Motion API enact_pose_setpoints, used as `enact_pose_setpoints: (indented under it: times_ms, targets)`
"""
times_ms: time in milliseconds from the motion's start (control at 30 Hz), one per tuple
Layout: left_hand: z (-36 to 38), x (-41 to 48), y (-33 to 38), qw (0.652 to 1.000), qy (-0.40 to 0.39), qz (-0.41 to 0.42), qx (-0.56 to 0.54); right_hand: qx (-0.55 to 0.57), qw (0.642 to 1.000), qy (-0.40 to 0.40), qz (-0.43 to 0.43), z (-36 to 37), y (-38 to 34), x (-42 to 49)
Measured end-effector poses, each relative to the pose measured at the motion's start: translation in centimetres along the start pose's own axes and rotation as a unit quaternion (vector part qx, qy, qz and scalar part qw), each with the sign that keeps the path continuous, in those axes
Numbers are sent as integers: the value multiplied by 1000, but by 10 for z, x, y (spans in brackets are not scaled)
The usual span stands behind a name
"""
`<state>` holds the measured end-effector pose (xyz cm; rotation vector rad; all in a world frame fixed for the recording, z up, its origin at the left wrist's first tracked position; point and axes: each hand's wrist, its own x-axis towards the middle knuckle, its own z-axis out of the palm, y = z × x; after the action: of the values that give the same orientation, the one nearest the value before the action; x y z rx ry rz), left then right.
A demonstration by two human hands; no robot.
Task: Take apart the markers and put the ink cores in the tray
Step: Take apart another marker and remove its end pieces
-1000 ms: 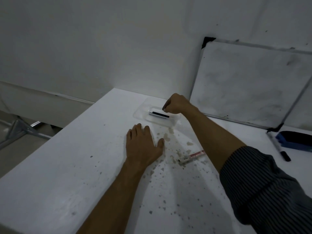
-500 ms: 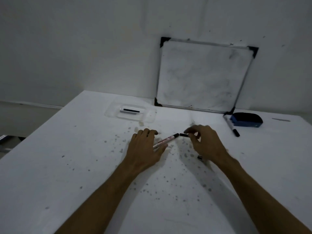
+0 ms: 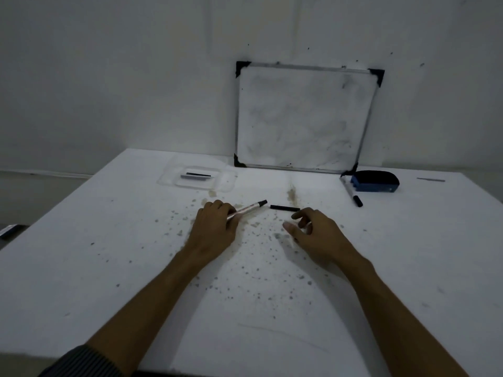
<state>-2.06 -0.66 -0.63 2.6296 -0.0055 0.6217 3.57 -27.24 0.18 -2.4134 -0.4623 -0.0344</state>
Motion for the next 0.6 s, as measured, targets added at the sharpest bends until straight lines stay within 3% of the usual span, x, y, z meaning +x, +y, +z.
enact_pose_setpoints:
  times_ms: [100, 267, 367, 467, 600]
  targets:
    - [-2, 11, 16, 981, 27, -103, -165, 39, 998, 43, 18, 0, -4, 15]
    - [2, 38, 35, 898, 113, -196, -377, 55, 991, 117, 37, 4, -6, 37]
    - [13, 36, 32, 844, 149, -239, -456, 38, 993, 111, 18, 12, 2, 38]
    - [19, 32, 26, 794, 145, -264, -527, 50, 992, 113, 21, 12, 7, 41]
    - [18, 33, 26, 739, 119, -234, -620, 130, 984, 121, 32, 3, 7, 43]
